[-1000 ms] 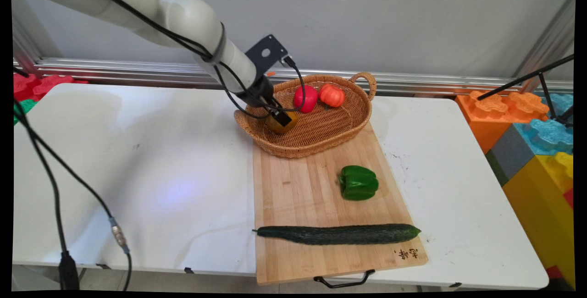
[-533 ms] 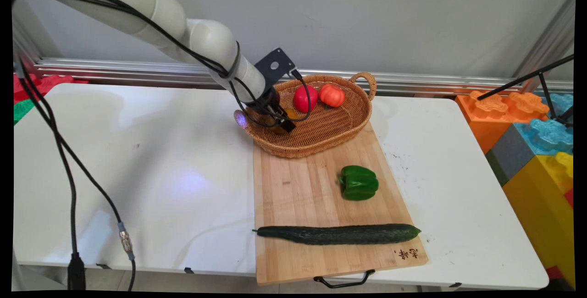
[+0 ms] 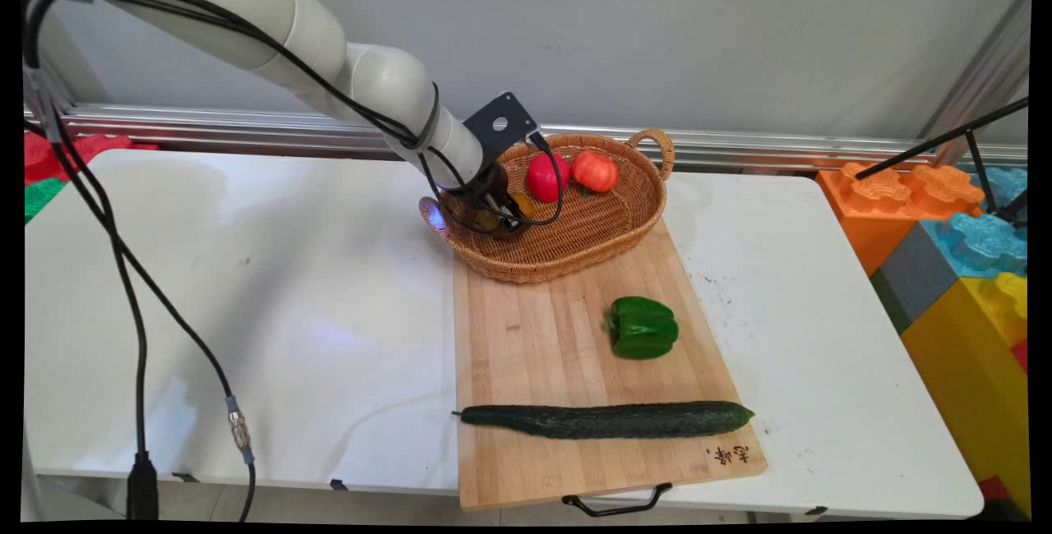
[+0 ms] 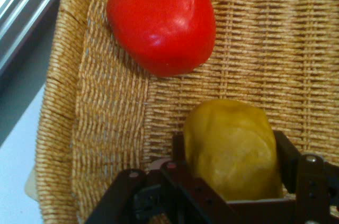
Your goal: Place the picked object on the cutting board
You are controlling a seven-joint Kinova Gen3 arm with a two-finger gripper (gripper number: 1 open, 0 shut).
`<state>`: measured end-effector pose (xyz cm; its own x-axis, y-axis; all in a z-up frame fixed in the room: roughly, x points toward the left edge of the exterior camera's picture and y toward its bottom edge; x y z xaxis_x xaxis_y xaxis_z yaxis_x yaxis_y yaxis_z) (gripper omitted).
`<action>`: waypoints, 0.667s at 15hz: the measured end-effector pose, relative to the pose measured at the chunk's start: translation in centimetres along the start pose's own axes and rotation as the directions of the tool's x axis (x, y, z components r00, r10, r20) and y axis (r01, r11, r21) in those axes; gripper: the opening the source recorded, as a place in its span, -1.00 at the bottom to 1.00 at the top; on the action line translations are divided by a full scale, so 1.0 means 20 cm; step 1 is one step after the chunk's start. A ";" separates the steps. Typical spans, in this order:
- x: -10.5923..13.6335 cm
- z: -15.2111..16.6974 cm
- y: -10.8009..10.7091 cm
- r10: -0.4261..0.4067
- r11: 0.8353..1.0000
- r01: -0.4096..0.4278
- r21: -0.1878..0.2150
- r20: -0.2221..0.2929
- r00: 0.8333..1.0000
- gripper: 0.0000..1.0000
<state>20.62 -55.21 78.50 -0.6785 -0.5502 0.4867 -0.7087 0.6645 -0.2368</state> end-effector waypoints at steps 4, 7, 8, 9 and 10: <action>0.05 -0.12 0.01 0.025 0.999 -0.024 0.025 -0.026 0.999 -1.00; 0.13 -0.26 0.02 0.049 0.998 -0.047 0.040 -0.059 0.997 -1.00; 0.16 -0.32 0.03 0.064 0.997 -0.061 0.044 -0.078 0.995 -1.00; 0.19 -0.36 0.04 0.074 0.997 -0.070 0.045 -0.090 0.993 -1.00; 0.22 -0.41 0.05 0.090 0.995 -0.085 0.045 -0.109 0.990 -1.00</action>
<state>18.49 -52.77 87.36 -0.7145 -0.4299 0.5520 -0.6561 0.6856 -0.3153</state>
